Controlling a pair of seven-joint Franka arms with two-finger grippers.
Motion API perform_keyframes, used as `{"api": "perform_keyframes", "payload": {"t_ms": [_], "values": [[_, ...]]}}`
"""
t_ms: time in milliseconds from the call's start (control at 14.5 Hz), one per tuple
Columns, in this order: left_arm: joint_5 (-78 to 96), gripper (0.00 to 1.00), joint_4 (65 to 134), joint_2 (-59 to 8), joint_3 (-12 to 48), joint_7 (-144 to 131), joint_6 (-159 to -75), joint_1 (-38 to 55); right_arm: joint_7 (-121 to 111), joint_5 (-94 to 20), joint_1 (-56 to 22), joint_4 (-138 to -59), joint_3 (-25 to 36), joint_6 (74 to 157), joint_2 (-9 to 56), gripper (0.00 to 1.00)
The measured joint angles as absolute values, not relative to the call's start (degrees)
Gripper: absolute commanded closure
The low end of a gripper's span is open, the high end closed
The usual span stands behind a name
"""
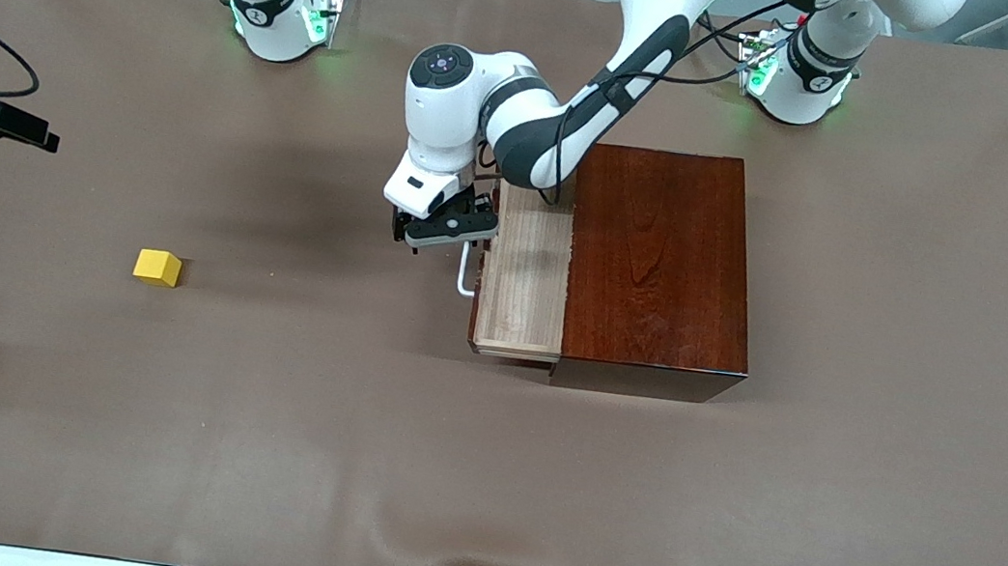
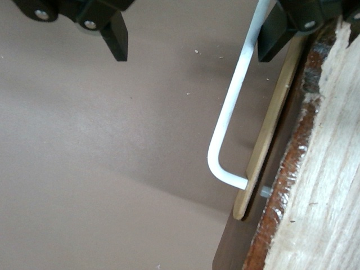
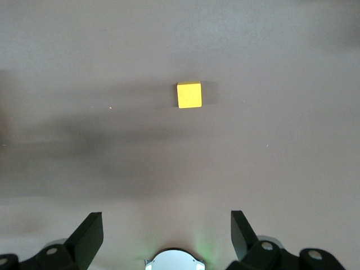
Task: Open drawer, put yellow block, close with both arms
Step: 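Pull the drawer open by its handle with the left gripper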
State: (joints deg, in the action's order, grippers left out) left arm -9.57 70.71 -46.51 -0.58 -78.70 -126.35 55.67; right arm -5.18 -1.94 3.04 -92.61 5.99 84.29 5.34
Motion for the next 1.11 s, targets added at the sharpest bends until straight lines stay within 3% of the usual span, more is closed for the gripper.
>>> {"api": "perform_keyframes", "payload": {"t_ms": [207,1106], "values": [[-9.47,0.0,70.77,-47.11,-0.4,-78.85,-132.98,55.71,-5.18,-1.93,3.19,-93.64,5.99,86.79,6.24,0.0],[-9.46,0.0,69.41,-46.42,-0.48,-78.96,-130.16,55.71,-2.5,-1.94,3.21,-102.58,5.91,98.87,8.34,0.0]]}}
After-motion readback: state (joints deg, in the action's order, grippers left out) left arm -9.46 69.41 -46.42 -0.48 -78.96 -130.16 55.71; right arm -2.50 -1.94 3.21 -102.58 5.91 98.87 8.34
